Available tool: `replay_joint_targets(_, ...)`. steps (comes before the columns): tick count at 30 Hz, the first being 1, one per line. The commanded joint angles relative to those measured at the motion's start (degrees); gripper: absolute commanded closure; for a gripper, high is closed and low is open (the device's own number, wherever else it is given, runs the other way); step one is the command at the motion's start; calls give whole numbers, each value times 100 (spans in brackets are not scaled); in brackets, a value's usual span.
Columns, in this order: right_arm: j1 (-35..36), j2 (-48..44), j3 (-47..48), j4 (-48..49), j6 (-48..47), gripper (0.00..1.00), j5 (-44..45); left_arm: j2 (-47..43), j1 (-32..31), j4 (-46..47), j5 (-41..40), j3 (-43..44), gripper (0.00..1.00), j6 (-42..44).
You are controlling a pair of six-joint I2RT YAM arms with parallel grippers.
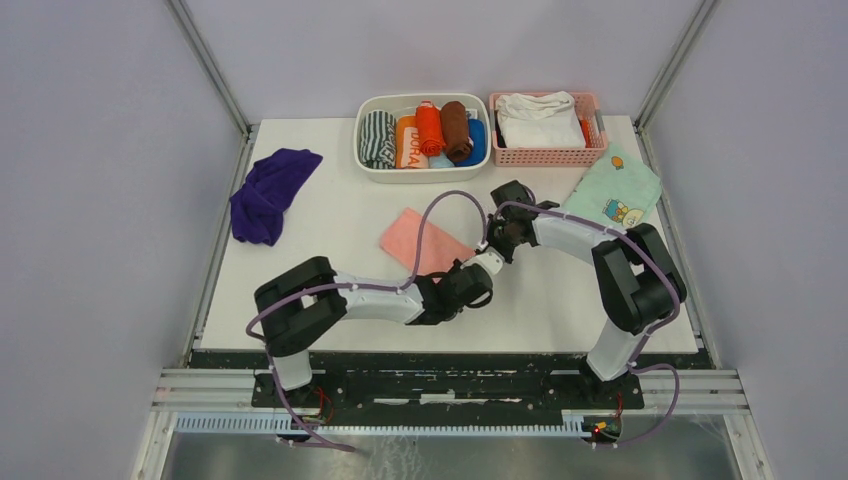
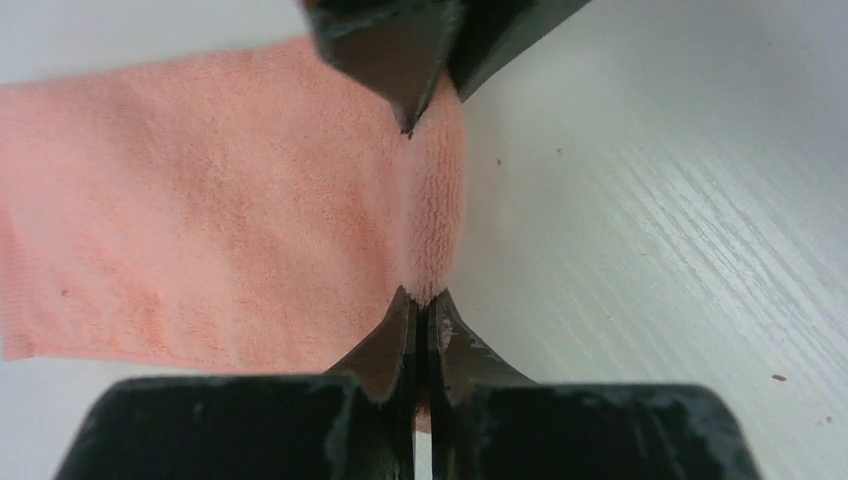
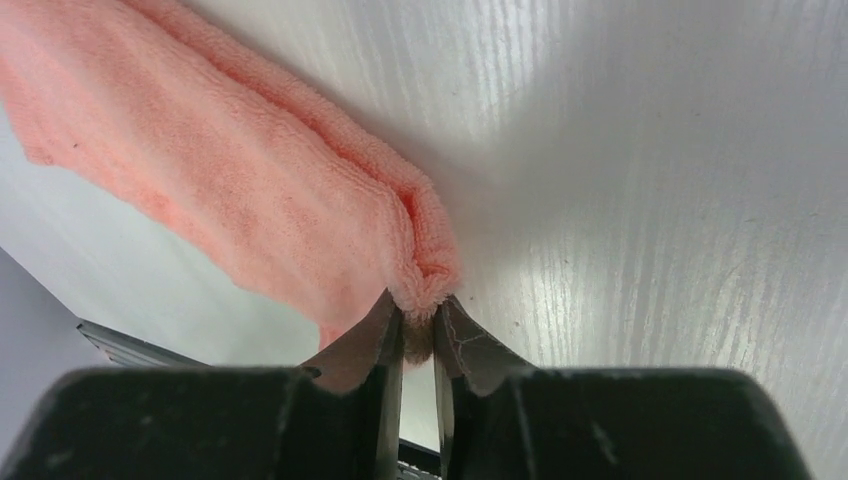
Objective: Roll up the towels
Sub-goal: Roll the towel at the center of the board.
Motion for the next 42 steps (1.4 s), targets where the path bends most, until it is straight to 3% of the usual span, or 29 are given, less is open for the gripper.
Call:
replay_joint_targets(1,-76,-532,143,372,-476,75,-23,-556,677,196,1463,-255,97,-825)
replay_joint_targets(8,-457,-913,-270,1210,-742,58,-847,-614,1779,722,3589,-647,97,-1742)
replay_joint_targets(11,-597,-990,-572,1666,-719,56,-1081,-518,2179,1123,4422,-879,97,-2218)
replay_joint_targets(20,-639,-611,-1129,2639,-652,55,-1409,-210,3022,2090,5566,-1410,97,-3348)
replay_joint_targets(26,-616,-149,-1292,3442,-413,54,-1683,-2,3298,2435,5860,-1614,97,-3793)
replay_joint_targets(30,-562,101,-1344,3937,-243,49,-1840,74,3396,2289,5859,-1590,97,-3882)
replay_joint_targets(42,-551,434,-1681,5368,461,47,-2185,282,3564,1945,5902,-1419,97,-4129)
